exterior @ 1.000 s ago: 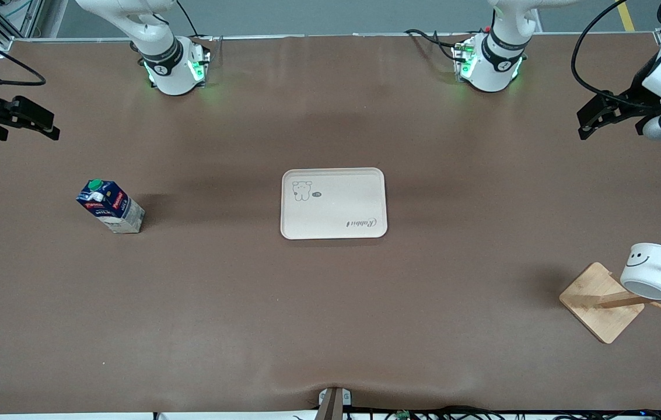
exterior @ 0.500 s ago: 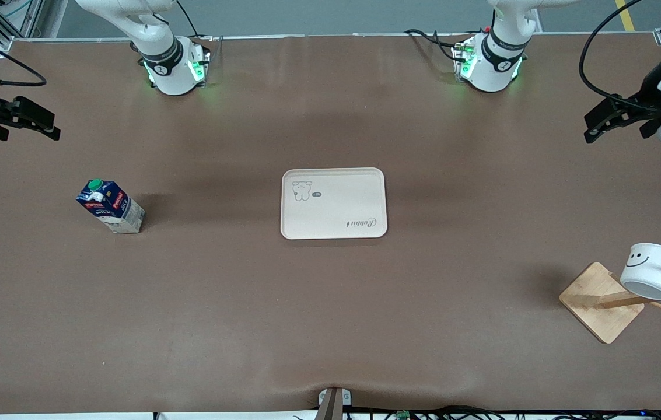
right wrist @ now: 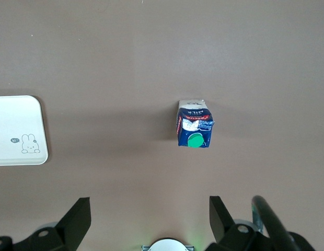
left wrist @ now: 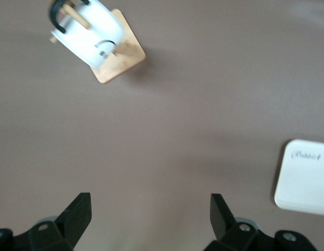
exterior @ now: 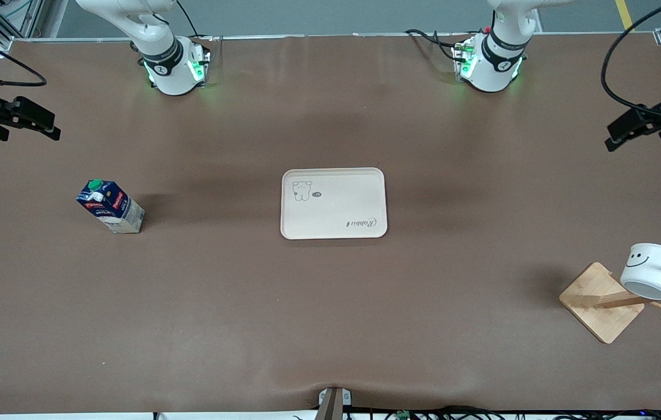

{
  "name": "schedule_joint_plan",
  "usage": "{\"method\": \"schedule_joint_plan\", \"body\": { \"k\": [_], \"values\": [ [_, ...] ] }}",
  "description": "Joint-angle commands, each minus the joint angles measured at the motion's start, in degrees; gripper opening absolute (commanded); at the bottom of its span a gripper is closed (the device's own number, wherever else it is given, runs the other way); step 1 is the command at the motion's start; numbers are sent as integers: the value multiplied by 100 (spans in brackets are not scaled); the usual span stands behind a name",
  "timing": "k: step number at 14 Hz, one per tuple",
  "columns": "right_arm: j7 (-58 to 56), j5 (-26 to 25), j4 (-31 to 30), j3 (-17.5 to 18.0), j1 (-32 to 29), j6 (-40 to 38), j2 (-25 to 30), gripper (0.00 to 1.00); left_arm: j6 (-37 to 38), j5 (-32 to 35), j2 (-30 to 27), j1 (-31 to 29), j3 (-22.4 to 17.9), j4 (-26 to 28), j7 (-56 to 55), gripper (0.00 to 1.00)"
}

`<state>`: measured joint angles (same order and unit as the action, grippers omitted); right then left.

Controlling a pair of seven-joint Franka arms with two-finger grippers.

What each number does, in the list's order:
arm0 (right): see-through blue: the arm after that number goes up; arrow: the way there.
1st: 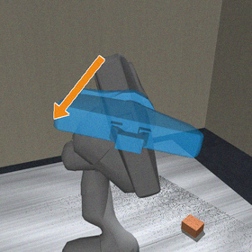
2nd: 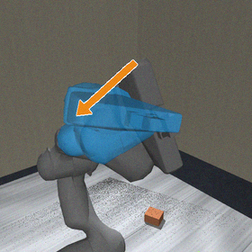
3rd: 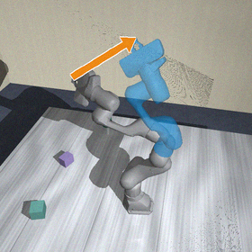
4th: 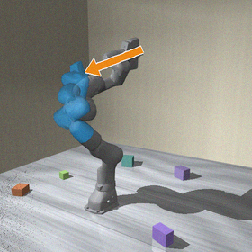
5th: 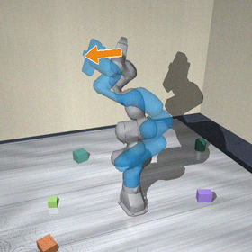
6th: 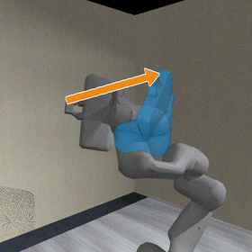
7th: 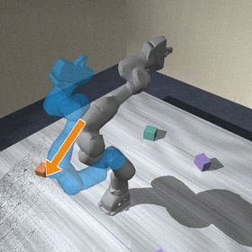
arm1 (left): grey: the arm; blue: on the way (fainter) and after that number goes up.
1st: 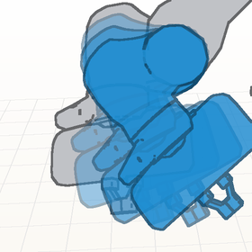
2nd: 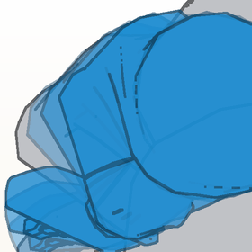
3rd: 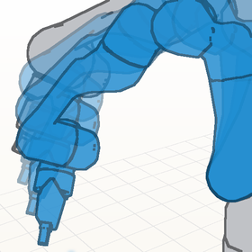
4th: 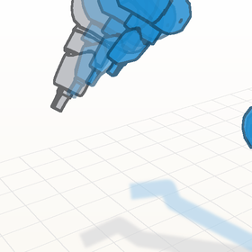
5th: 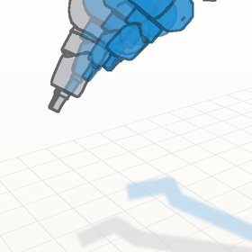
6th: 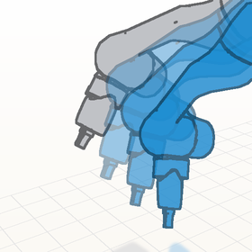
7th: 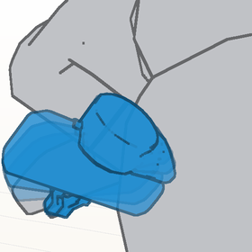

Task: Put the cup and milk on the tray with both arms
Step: 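Move the left gripper toward the white mug on the wooden stand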

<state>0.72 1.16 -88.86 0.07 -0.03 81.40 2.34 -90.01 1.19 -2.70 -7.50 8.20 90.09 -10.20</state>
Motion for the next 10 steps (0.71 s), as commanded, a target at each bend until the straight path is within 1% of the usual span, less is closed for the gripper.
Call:
{"method": "schedule_joint_plan", "body": {
  "k": [1, 4, 6, 8, 10],
  "values": [
    [16, 60, -26, -7, -6, 16, 21, 100, -532, -137, -37, -251, -11, 262, -69, 100],
    [16, 60, -26, -7, 3, 25, 21, 100, -1402, -320, -108, -576, -11, 877, -227, 100],
    [7, 60, -26, -7, 3, 16, 21, 100, -2122, -715, -117, -901, -3, 1334, -280, 100],
    [7, 60, -26, -7, 3, 16, 21, 100, -3018, -1093, -99, -1130, -3, 1721, -280, 100],
    [16, 60, -26, -7, -6, 16, 21, 100, -3914, -1480, -55, -1227, -3, 2160, -272, 100]
  ]
}}
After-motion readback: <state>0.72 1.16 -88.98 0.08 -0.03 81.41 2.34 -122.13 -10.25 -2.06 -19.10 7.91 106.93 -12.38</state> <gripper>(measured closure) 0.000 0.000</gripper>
